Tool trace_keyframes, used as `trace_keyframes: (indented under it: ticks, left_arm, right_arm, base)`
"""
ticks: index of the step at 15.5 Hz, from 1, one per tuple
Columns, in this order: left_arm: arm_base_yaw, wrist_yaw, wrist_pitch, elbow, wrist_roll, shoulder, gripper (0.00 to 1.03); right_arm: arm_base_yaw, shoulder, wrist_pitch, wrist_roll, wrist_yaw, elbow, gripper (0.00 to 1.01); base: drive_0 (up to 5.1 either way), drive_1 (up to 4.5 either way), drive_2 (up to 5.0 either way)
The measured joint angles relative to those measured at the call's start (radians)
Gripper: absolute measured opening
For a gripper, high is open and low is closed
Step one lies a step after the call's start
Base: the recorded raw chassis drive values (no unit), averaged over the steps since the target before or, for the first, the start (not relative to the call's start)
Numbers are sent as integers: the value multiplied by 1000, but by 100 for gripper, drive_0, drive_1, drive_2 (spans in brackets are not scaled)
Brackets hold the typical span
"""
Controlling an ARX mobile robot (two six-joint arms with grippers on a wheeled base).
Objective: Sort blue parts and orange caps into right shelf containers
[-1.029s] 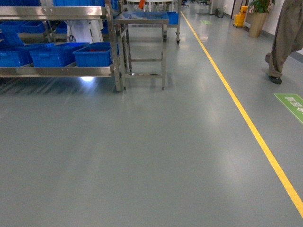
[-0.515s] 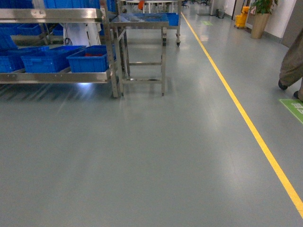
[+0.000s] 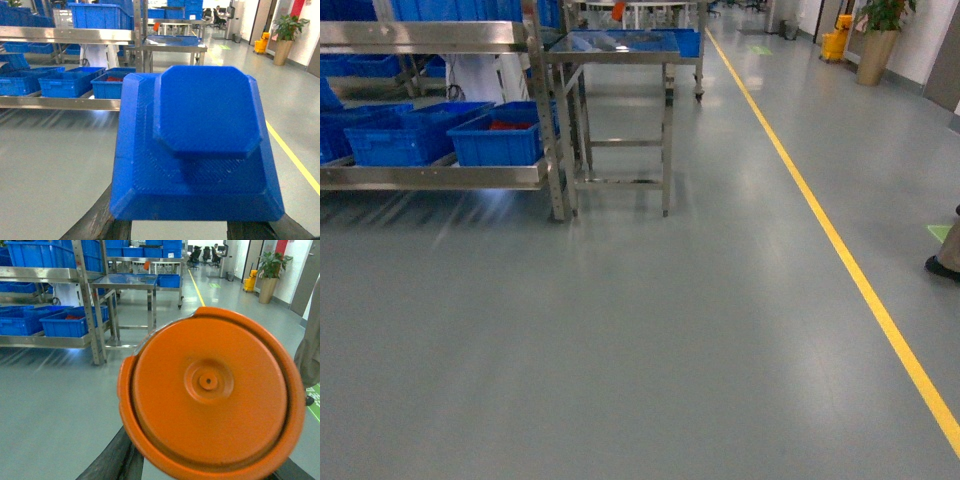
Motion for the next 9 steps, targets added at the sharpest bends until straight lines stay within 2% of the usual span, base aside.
trace_keyframes:
  ticks: [9]
  left_arm:
    - [0,0,-2,0,0,0,42]
  right_arm:
    - [0,0,-5,0,0,0,40]
  base:
    - [6,425,-412]
